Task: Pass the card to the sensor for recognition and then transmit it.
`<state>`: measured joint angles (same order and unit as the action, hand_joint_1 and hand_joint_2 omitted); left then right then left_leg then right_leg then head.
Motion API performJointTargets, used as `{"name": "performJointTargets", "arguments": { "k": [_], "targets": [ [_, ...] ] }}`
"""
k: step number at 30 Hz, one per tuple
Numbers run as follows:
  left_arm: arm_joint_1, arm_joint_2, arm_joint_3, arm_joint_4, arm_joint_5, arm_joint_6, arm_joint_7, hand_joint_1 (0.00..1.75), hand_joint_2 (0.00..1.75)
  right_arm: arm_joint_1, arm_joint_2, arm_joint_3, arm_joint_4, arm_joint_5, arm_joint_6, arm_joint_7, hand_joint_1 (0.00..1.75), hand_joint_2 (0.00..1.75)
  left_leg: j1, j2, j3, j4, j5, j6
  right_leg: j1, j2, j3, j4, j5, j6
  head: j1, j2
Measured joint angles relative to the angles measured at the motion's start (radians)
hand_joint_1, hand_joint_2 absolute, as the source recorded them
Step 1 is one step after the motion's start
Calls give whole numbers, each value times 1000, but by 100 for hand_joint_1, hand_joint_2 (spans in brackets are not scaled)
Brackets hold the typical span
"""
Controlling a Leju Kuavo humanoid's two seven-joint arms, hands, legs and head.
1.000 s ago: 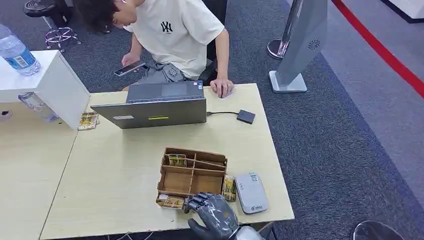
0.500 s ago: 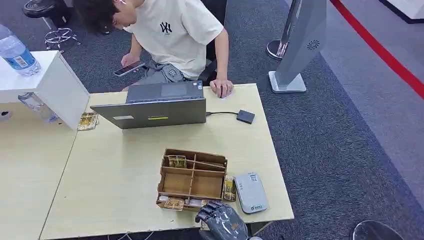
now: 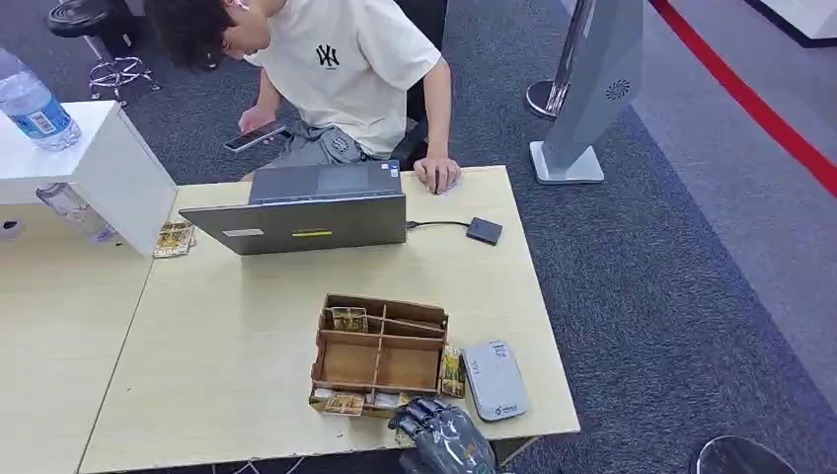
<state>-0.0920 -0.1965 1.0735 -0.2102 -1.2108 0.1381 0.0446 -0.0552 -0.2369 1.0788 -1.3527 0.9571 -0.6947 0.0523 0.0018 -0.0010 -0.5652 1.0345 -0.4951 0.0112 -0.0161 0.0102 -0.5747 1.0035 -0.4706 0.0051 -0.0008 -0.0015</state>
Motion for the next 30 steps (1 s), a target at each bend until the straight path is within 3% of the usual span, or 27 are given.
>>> {"name": "performJointTargets", "arguments": {
  "k": [7,9,10,11,12,18,30],
  "targets": [
    [0,0,0,0,0,0,0,0,0,17,-2,0,15,3,1,10,45,175,0,0,-1,0,0,0,0,0,0,0,0,0,0,0],
    [0,0,0,0,-1,0,0,0,0,17,-3,0,16,5,1,10,94,175,0,0,-1,0,0,0,0,0,0,0,0,0,0,0],
    [0,0,0,0,-1,0,0,0,0,17,-3,0,16,6,1,10,105,175,0,0,-1,0,0,0,0,0,0,0,0,0,0,0],
    [0,0,0,0,-1,0,0,0,0,17,-3,0,16,9,1,11,162,175,0,0,-1,0,0,0,0,0,0,0,0,0,0,0],
    [0,0,0,0,-1,0,0,0,0,17,-3,0,16,10,1,10,169,175,0,0,-1,0,0,0,0,0,0,0,0,0,0,0],
    [0,0,0,0,-1,0,0,0,0,12,-3,-1,15,15,-1,10,159,175,0,0,0,0,0,0,0,0,1,0,0,0,0,0],
    [0,0,0,0,-10,0,0,0,0,6,0,-1,15,18,-1,5,154,175,0,0,4,0,0,0,0,0,5,0,0,0,0,0]
  ]
}}
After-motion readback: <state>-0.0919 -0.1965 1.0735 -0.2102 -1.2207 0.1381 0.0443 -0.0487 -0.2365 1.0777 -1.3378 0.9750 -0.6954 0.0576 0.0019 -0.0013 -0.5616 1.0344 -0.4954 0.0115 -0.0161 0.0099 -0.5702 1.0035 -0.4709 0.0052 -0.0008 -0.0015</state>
